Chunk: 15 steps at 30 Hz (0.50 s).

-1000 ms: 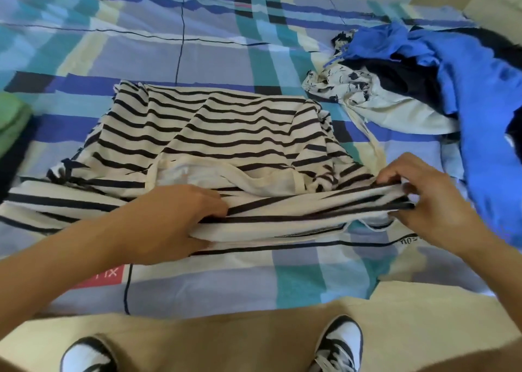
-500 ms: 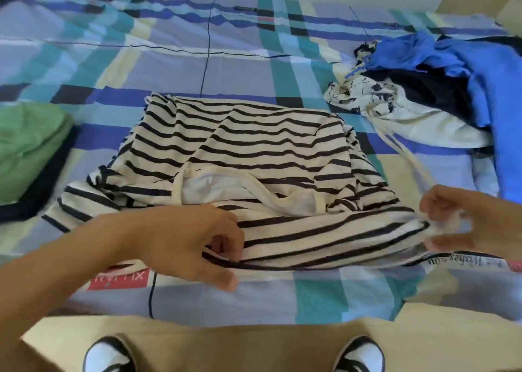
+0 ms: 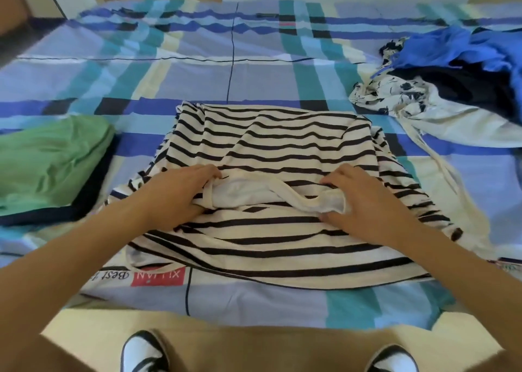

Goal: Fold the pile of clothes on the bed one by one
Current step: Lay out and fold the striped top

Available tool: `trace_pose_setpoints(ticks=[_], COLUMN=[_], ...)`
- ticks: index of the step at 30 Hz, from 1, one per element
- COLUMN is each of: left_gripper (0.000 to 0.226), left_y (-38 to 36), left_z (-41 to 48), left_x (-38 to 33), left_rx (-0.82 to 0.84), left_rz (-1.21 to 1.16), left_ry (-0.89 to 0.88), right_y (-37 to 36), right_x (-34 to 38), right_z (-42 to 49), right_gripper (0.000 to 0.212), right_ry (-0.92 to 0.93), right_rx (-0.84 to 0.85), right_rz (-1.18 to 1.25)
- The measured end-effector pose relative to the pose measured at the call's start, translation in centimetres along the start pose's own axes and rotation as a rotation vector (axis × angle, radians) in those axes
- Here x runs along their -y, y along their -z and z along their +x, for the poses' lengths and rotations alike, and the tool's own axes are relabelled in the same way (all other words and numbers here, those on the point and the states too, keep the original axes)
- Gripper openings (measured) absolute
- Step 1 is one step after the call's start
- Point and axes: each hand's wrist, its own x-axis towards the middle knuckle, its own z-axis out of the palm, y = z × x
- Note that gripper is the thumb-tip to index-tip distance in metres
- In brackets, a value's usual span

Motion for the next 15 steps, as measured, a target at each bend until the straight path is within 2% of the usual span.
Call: trace_pose_setpoints(ticks=[3,7,12,15], left_gripper=[0.054,0.051,0.036,0.036], left_y=[-1.3,-1.8,2.0,4.9], left_z=[0.2,0.9,-0.2,-2.4], left_x=[0.2,0.5,0.5,0.2], left_rx=[-0.118,-0.203,-0.285,-0.227], left_rz=[0.065,0.146,-0.042,-0.106], left_ry=[-0.019,-0.023,-0.116,-0.206], right_y=[-0.7,-1.0,2.5,5.1], right_x=[-0.1,0.0,-0.7,-0.8], right_z=[0.5,0.9,0.6,-0.5], right_gripper=[0.042,0.045,0.047,0.05], right_ry=[0.023,0.034,0.094,0.205], right_rx=[-0.114,-0.1,-0.127,-0.108], right_rz=[-0.056,-0.164,0.038,0.171])
